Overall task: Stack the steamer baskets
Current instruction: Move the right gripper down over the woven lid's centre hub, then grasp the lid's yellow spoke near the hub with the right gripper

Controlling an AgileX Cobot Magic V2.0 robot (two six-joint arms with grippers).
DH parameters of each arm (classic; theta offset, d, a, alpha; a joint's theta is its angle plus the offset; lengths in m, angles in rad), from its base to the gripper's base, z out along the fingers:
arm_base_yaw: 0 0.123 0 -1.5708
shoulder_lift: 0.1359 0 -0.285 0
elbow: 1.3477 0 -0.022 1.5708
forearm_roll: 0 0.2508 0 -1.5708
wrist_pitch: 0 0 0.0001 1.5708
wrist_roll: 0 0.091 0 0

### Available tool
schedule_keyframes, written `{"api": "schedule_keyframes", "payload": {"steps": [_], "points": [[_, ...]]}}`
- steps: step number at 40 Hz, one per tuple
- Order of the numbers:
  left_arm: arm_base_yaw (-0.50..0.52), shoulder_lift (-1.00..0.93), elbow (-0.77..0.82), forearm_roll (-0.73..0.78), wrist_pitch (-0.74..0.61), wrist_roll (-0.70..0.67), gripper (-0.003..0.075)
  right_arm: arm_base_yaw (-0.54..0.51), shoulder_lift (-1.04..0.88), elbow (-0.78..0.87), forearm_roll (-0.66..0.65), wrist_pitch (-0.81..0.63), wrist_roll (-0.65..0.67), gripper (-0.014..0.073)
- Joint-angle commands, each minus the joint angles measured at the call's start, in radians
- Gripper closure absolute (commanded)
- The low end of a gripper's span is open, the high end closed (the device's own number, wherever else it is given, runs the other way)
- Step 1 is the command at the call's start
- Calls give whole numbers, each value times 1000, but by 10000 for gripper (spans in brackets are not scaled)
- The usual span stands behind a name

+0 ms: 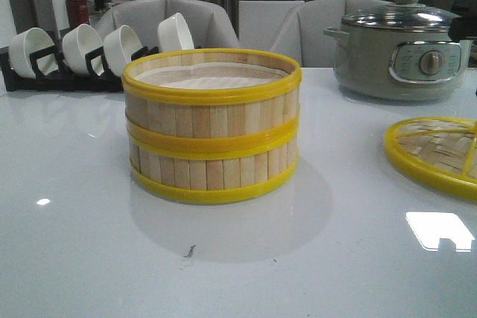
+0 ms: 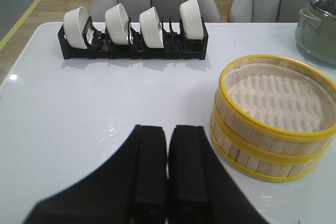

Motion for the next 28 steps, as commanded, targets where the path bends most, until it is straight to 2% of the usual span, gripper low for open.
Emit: {"api": "schedule_keyframes", "payload": {"steps": [1,28], "points": [[-8,13,-29,2,-89,-9,635,0,-41,-34,-14,-45,-13,242],[-8,13,-29,2,-89,-9,636,1,76,-79,-44,-84,-13,242]]}}
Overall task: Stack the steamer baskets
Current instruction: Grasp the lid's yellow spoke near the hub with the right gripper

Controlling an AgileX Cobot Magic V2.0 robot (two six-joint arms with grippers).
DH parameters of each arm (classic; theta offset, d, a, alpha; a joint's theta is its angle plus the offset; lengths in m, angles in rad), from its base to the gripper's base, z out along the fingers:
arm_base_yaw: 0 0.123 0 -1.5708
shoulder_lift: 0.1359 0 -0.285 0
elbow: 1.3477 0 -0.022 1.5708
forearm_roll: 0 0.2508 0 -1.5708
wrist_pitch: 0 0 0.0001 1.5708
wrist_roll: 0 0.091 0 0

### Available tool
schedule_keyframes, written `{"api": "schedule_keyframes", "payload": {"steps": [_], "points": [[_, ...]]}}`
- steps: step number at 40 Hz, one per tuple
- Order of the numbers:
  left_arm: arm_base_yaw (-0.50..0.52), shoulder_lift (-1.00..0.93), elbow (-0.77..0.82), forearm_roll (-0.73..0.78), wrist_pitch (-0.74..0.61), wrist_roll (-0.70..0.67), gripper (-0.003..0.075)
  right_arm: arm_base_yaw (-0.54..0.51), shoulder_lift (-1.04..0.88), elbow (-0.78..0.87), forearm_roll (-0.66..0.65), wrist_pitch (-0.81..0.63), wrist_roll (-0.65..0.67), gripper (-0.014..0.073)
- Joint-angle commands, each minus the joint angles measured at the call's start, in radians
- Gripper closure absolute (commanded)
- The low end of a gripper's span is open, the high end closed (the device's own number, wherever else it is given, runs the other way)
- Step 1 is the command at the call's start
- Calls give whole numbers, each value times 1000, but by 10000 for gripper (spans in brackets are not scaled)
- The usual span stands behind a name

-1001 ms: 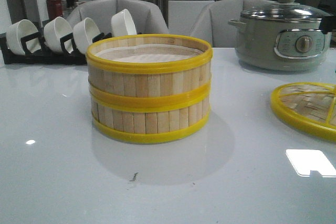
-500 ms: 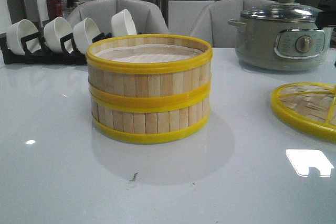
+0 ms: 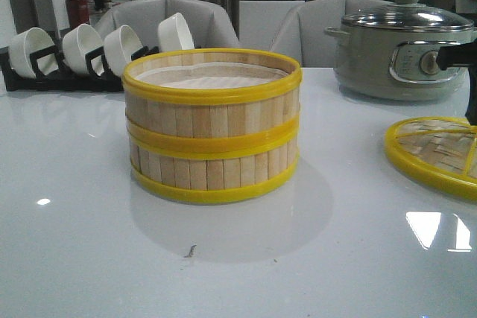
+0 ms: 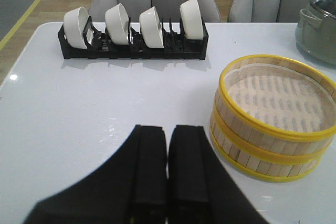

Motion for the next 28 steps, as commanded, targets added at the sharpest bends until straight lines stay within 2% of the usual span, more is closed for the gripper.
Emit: {"api": "schedule_keyframes", "payload": {"steps": [1,11,28], "points": [[-8,13,-29,2,-89,-9,636,-1,-27,-63,-27,-33,-11,242],[-8,13,-29,2,-91,-9,636,-1,28,-155,-27,13,-11,242],[-8,13,-29,2,-91,-9,636,-2,82,-161,-30,1,-11,242]]}}
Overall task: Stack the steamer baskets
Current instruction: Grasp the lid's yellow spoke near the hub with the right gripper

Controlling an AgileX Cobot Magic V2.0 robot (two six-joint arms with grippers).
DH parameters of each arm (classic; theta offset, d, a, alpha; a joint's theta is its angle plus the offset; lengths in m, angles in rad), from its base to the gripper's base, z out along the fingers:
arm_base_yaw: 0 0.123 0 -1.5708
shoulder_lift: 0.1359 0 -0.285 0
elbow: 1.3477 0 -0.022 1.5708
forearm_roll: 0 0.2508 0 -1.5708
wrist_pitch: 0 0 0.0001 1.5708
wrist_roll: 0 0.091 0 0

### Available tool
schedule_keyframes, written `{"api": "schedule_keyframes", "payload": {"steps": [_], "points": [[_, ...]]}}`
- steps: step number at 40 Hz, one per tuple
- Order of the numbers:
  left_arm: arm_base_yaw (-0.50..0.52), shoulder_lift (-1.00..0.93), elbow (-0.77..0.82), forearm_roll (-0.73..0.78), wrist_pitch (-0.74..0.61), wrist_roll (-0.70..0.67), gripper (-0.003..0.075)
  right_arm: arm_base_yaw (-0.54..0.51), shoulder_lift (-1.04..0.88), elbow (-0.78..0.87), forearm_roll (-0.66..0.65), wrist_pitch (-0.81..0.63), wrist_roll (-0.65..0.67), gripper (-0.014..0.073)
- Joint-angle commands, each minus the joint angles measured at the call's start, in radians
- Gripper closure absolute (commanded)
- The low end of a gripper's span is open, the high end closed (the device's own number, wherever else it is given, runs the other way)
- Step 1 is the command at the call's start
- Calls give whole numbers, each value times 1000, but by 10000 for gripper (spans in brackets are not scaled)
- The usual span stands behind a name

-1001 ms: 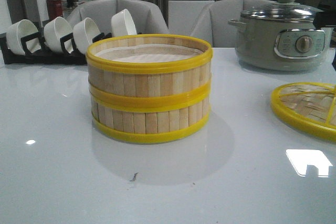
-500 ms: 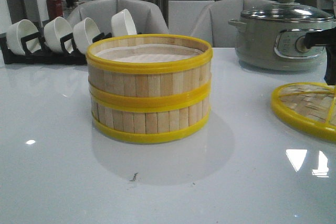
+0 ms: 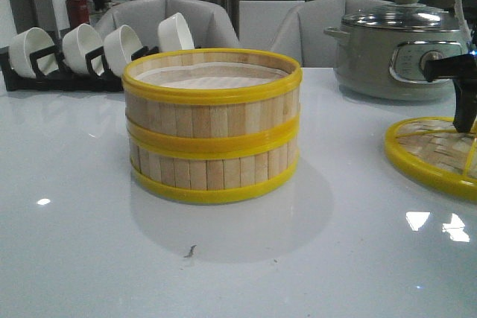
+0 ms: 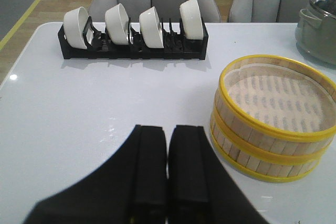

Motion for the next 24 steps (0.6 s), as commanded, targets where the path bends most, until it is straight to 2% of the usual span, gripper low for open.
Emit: {"api": "schedule_keyframes", "payload": {"steps": [1,24], "points": [[-8,13,-29,2,-89,-9,636,-2,-46,-35,-14,-39,-11,242],[-8,13,-29,2,-89,-9,636,-7,-43,-35,-15,-74,-11,242]]}}
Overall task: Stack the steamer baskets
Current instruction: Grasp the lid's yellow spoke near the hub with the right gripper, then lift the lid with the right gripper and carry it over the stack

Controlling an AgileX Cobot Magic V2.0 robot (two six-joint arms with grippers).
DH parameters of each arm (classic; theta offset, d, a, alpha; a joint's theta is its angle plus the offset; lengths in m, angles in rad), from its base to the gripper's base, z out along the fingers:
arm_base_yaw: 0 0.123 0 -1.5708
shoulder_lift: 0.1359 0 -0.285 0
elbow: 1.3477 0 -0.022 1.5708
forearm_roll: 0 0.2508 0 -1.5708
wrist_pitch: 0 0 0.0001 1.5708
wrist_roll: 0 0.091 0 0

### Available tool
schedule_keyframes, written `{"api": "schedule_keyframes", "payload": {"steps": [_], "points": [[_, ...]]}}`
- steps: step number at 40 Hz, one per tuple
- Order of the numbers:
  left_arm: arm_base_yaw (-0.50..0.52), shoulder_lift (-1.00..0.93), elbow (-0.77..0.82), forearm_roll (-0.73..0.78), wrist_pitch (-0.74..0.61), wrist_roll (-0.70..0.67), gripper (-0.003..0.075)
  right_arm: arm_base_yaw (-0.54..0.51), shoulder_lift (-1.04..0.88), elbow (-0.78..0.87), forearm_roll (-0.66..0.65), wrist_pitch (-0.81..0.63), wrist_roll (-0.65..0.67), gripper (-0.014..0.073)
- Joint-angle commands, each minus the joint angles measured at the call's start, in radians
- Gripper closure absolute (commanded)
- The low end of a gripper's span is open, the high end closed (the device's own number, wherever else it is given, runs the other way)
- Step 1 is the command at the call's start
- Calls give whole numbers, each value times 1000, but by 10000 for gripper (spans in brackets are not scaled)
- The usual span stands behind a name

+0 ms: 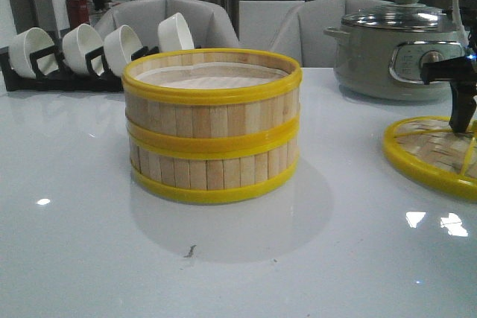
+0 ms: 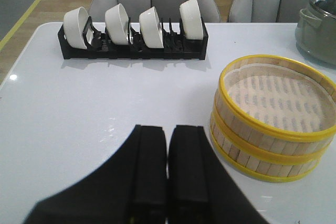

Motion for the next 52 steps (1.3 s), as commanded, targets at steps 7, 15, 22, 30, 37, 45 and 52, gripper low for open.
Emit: {"api": "schedule_keyframes", "payload": {"steps": [7,15,22,30,37,45,52], "points": [[-8,13,-29,2,-89,-9,636,-7,-55,-33,-14,-28,-11,262],[-8,13,-29,2,-89,-9,636,-7,-55,-33,-14,-21,-11,438],[-8,13,-29,2,-89,-9,636,-7,-55,-33,-14,-21,-11,538],[-8,13,-29,2,-89,-9,636,16,-78,-57,-14,17,-11,538],[-8,13,-29,2,-89,-9,636,84,-135,-150,-14,95,-11,538],[-8,13,-29,2,-89,-9,636,205,-157,-333,-8,211,-11,538],[-8,13,-29,2,-89,-9,636,336,-147,-480,15,247,-11,538]]}}
